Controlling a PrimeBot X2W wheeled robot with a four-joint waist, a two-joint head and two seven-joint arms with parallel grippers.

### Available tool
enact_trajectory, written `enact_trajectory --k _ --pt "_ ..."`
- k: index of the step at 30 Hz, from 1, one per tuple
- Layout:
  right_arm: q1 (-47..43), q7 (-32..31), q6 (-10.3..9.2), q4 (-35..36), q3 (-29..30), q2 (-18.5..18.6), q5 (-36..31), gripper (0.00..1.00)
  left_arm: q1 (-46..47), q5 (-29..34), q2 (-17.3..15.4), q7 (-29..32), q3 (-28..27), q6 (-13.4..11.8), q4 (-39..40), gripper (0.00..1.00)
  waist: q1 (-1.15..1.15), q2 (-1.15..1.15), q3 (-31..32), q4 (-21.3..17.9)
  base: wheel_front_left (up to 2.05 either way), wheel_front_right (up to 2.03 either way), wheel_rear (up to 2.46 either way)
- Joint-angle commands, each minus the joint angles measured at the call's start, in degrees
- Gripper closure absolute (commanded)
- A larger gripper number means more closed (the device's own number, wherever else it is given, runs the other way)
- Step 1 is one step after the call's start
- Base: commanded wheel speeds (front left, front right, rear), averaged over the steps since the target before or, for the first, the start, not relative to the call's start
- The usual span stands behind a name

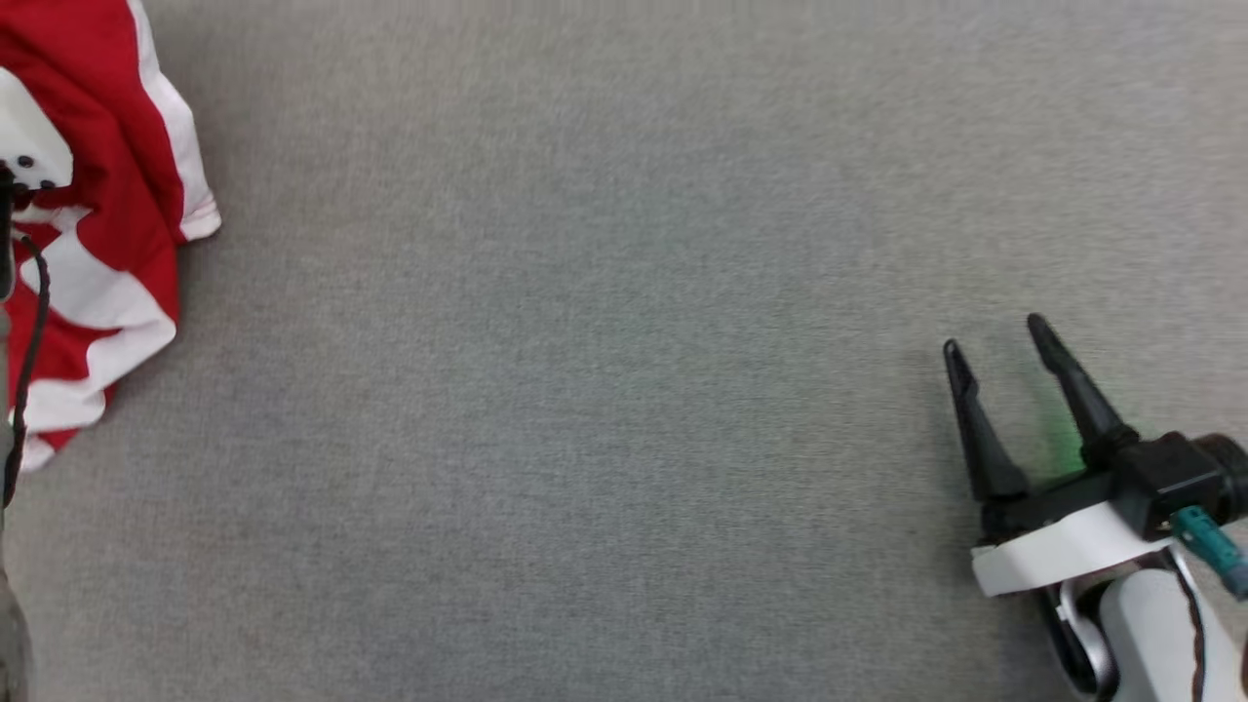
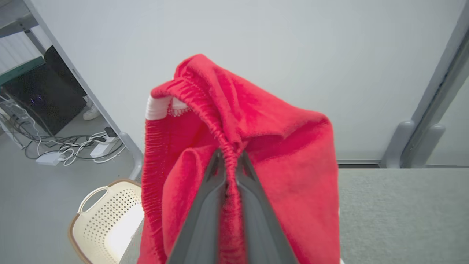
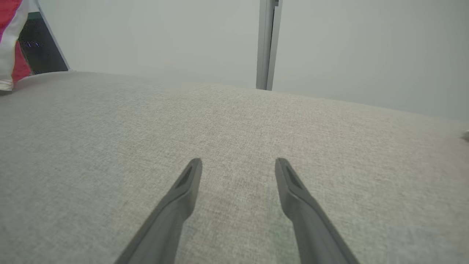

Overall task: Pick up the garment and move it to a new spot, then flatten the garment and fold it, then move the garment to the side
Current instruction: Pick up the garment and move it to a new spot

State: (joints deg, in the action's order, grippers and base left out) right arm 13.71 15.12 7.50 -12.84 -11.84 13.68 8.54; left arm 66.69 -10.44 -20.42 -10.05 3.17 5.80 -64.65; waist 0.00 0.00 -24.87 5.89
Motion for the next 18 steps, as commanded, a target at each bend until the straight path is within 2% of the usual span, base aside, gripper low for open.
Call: enact_trajectory --k 1,10,18 --pt "-0.46 0.03 -0.03 -0.22 -0.04 -0.18 0.35 0.0 0.65 0.49 0.08 -0.28 0.32 0.21 0.61 1.0 0.0 0.0 3.98 -3.46 0.0 0.0 0.0" --pt "-3.09 0.02 -0.03 -1.96 -0.42 -4.87 0.65 0.0 -2.28 -0.84 3.2 -2.68 4.4 1.6 8.97 1.0 0.0 0.0 12.82 -13.23 0.0 0.0 0.0" --pt "-4.32 0.03 -0.03 -2.21 0.11 -6.24 0.83 0.0 -7.81 -3.66 7.79 -3.08 8.33 1.68 17.79 1.0 0.0 0.0 15.69 -19.69 0.0 0.0 0.0"
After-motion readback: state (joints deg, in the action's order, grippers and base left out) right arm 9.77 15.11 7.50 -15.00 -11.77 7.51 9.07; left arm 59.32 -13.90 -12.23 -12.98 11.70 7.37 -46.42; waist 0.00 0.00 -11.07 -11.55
